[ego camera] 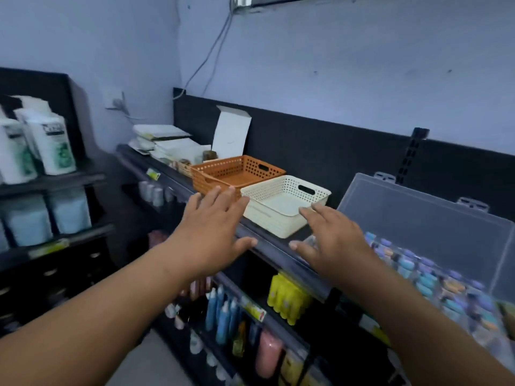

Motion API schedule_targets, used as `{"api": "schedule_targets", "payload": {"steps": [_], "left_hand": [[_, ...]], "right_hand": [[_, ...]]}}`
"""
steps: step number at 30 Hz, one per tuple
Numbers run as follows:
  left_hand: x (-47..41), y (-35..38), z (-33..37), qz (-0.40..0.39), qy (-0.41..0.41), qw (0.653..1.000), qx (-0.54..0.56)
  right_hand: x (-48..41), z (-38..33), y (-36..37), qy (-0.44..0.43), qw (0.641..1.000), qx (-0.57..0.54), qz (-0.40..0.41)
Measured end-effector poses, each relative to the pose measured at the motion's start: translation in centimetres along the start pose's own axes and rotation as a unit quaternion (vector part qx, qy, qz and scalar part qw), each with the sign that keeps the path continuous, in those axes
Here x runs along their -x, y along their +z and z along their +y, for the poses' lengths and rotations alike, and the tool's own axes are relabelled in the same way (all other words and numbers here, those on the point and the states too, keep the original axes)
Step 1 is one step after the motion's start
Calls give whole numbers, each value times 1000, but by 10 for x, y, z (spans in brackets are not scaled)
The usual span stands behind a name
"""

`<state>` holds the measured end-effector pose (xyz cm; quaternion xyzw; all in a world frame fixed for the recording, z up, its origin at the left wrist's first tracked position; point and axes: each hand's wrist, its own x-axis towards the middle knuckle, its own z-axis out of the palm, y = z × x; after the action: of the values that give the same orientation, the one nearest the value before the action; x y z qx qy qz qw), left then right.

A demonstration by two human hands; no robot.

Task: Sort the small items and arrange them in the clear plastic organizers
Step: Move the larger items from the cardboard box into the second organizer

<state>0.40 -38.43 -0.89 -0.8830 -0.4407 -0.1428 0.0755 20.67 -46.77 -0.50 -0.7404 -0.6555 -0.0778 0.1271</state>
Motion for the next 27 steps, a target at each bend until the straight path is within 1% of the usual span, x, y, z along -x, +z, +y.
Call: {"api": "schedule_targets", "payload": {"steps": [6,14,20,25,27], "left_hand": [[-24,13,-63,-5,-54,998,-2],[-105,29,-129,10,-107,994,-20],[-163,35,-171,24,-141,989,-22],[-208,45,-207,10,-154,988,12],[-230,50,-223,11,-156,987,26]], "right_hand": [[-80,-37,18,-62,998,9,-27],[-202,-45,44,-120,992,-42,-25],[-289,-47,50,-149,987,-55,-39],[-344,-55,57,-149,986,-44,-64],[-365,-59,63,-148,986,-38,-63]]}}
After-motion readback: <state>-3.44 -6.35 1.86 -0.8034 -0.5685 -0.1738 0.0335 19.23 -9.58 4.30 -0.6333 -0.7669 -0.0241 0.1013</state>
